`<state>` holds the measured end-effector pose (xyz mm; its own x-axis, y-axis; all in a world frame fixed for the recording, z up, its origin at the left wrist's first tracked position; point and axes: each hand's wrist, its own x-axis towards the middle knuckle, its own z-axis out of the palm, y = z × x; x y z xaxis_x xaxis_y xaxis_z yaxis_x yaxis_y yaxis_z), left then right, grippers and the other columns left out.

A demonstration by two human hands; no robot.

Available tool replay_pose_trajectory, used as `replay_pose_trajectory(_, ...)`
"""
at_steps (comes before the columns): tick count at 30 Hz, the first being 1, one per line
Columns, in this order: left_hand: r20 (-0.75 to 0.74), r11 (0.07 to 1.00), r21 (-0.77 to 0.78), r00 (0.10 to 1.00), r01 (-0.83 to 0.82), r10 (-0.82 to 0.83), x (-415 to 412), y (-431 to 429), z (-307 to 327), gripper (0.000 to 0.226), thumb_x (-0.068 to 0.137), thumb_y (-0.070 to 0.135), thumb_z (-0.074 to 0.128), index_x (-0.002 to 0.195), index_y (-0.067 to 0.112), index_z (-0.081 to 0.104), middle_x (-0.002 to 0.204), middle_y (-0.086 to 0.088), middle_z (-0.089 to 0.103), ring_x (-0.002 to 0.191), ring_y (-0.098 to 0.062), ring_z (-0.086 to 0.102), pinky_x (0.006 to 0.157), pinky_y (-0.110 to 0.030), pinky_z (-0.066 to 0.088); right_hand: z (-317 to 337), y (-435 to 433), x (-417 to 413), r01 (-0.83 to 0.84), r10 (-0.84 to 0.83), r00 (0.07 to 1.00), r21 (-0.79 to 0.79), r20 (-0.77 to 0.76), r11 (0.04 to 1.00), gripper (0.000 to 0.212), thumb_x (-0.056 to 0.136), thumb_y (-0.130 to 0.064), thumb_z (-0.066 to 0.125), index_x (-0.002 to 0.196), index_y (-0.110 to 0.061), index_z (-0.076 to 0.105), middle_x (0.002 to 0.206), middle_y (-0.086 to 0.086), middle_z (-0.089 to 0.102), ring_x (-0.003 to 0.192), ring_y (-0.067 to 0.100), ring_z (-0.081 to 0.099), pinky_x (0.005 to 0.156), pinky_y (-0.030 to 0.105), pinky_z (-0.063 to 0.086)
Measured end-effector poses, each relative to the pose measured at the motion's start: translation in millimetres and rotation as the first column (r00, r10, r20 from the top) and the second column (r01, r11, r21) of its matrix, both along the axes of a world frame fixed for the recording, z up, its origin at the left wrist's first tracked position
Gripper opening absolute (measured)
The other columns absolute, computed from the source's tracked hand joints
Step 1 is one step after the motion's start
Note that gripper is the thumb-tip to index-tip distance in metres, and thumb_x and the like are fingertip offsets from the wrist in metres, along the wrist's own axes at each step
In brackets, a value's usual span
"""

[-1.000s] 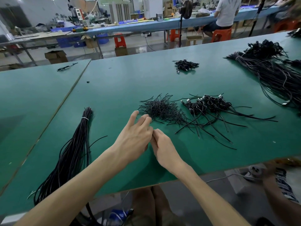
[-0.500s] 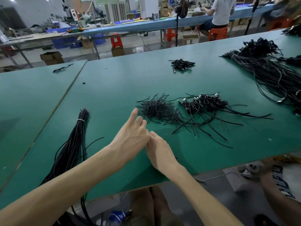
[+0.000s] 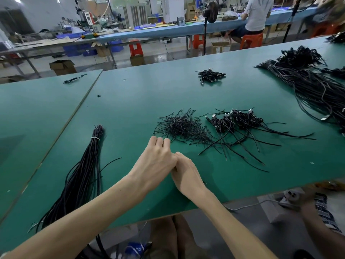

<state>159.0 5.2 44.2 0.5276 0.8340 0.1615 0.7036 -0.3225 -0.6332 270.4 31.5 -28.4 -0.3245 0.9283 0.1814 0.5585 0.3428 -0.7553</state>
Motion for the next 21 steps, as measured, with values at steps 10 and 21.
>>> replay_pose_trajectory(10, 0.443, 0.999, 0.015, 0.896, -0.045, 0.034, -10, -4, -12, 0.041, 0.055, -0.014, 0.068, 0.088, 0.01, 0.068, 0.083, -0.006, 0.057, 0.072, -0.026, 0.059, 0.073, -0.035, 0.053, -5, 8, 6, -0.055, 0.013, 0.945, -0.12, -0.328, 0.991, 0.033, 0.11, -0.021, 0.043, 0.079, -0.013, 0.052, 0.072, -0.004, 0.053, 0.067, 0.01, 0.039, 0.064, 0.039, 0.037)
replay_pose_trajectory(21, 1.0, 0.98, 0.006, 0.007, -0.201, -0.005, 13, -9, -62, 0.018, 0.09, 0.004, 0.076, 0.095, 0.021, 0.071, 0.09, 0.01, 0.063, 0.083, -0.006, 0.065, 0.077, -0.014, 0.05, 2, 8, 12, -0.056, -0.019, 0.893, -0.154, -0.449, 0.986, 0.027, 0.11, -0.017, 0.045, 0.1, -0.013, 0.071, 0.092, 0.003, 0.071, 0.088, 0.022, 0.063, 0.082, 0.041, 0.052)
